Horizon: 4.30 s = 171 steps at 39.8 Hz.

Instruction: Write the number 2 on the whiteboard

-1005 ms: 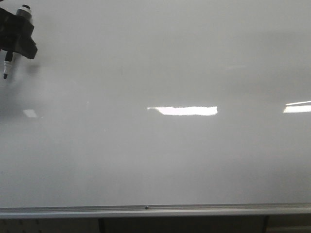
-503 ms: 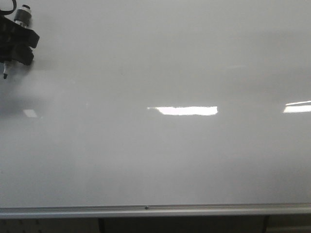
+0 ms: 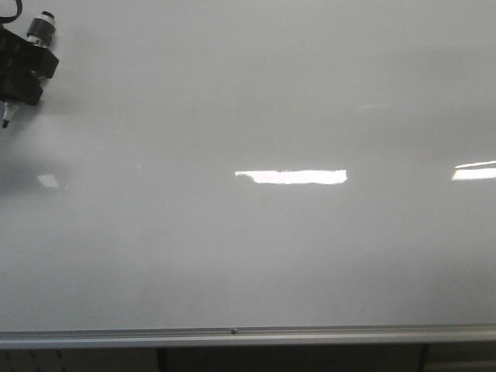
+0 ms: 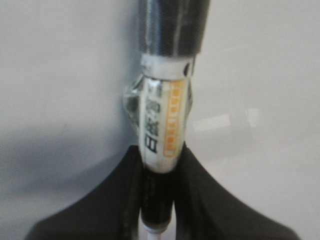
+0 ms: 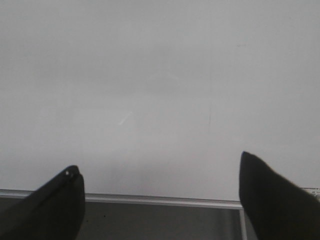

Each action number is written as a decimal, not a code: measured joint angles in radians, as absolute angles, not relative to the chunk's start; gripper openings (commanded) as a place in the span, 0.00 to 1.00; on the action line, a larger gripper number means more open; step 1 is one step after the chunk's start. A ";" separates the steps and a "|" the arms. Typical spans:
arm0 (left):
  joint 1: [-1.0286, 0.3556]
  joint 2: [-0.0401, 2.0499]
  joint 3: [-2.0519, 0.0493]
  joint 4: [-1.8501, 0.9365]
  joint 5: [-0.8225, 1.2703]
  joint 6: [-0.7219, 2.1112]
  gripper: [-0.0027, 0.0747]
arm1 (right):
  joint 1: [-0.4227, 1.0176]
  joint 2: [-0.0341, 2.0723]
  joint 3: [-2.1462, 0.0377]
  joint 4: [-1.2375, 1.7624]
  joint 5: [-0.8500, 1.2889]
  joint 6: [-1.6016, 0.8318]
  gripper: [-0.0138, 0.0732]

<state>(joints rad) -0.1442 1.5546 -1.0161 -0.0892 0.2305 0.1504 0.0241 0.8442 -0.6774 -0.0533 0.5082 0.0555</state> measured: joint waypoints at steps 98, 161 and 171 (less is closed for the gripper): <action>-0.626 1.287 -1.240 -0.378 1.105 0.873 0.68 | 0.686 1.427 -1.453 0.480 1.085 -0.897 0.26; -0.297 0.950 -1.099 -0.183 0.973 0.385 0.70 | 0.285 0.999 -0.719 0.396 0.275 -0.375 0.26; -0.297 0.950 -1.098 -0.183 0.973 0.385 0.70 | 0.285 1.073 -0.794 0.398 0.265 -0.375 0.26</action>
